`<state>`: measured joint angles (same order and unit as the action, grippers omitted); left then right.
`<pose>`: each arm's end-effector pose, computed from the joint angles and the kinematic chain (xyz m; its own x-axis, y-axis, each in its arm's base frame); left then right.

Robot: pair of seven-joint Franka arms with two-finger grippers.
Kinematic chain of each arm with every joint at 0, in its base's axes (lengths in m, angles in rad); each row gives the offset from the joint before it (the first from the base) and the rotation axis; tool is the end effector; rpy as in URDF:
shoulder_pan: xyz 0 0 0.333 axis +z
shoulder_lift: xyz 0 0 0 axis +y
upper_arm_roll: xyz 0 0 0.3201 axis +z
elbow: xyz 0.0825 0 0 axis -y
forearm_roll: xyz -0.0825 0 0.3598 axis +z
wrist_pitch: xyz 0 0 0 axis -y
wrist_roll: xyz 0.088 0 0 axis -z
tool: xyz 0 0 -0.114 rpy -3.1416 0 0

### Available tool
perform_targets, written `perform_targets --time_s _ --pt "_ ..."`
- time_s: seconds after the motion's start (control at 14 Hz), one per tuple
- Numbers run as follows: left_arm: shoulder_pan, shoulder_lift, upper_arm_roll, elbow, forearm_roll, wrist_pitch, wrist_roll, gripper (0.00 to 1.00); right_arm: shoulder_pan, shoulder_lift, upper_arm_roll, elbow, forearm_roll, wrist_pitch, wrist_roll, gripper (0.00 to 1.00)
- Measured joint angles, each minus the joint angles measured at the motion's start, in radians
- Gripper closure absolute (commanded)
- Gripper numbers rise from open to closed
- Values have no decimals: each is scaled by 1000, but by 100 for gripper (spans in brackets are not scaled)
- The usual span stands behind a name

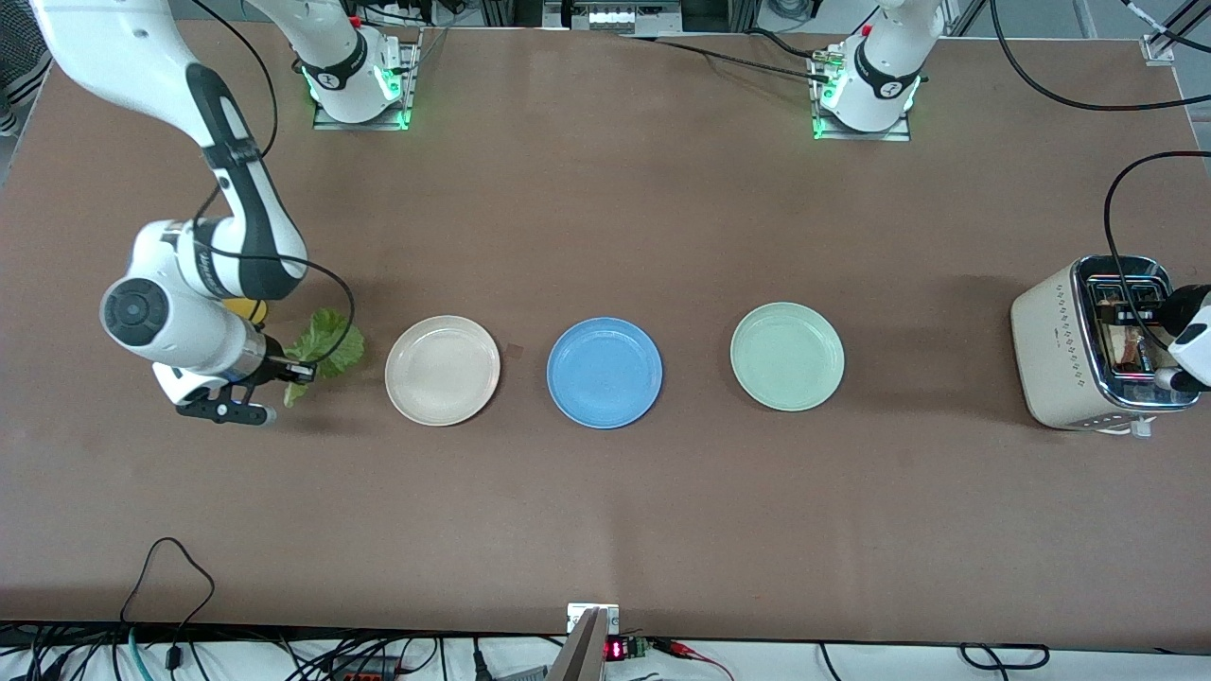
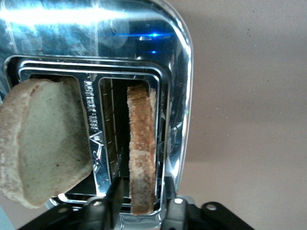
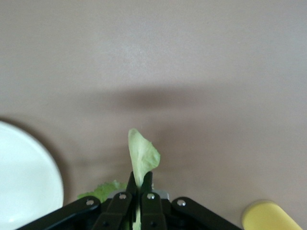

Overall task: Make sandwich in blue plate with both arms
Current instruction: 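Grasp the lettuce leaf with the right gripper and lift it, then hold the lettuce with the right gripper while the left gripper pulls bread from toaster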

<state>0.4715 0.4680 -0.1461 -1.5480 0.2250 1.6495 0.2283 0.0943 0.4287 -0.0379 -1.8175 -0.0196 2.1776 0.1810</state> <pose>0.5762 0.2321 0.3665 0.9253 0.0492 -0.3761 0.0313 -0.9981 -0.0536 0.6194 0.0359 0.3097 0.9919 -0.1109 -0.0618 -0.1083 -0.9932 0.0429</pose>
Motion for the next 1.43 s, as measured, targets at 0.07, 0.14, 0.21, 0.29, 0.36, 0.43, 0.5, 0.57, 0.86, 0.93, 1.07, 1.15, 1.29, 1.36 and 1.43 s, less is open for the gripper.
perform_targets --time_s 0.07,0.14,0.21,0.29,0.36,0.43,0.5,0.57,0.86,0.93,1.07,1.15,1.29,1.36,1.43 --pt "6 0 0 0 0 0 11 77 0 -32 0 11 0 -58 -5 100" --pt "9 0 0 0 0 0 17 82 0 -62 0 21 0 -110 -9 100" --pt "10 0 0 0 0 0 21 86 0 -88 0 28 0 -151 -11 100" --pt "10 0 0 0 0 0 22 89 0 -109 0 34 0 -183 -12 100" --pt "10 0 -1 0 0 0 23 92 0 -124 0 39 0 -210 -12 100" --pt "10 0 -1 0 0 0 24 95 0 -135 0 44 0 -231 -12 100" --pt "10 0 -1 0 0 0 25 96 0 -145 0 51 0 -249 -12 100" --pt "10 0 -1 1 0 0 26 97 0 -154 0 61 0 -273 -12 100" --pt "10 -1 -11 17 0 -3 27 97 0 -176 0 145 1 -430 -17 100" --pt "9 -1 -14 34 0 -18 27 97 0 -179 0 162 1 -458 -17 100" --pt "6 -5 -18 99 0 -110 27 97 0 -185 -1 181 1 -484 -18 100" --pt "5 -8 -24 147 0 -173 27 97 0 -188 -1 184 2 -497 -18 100" --pt "1 -19 -53 225 0 -276 28 97 0 -194 -1 186 2 -520 -18 100" --pt "-3 -23 -76 252 0 -325 28 97 0 -195 -2 186 6 -523 -18 100" --pt "-11 -26 -107 269 -1 -373 28 98 0 -195 -2 186 18 -523 -17 100"
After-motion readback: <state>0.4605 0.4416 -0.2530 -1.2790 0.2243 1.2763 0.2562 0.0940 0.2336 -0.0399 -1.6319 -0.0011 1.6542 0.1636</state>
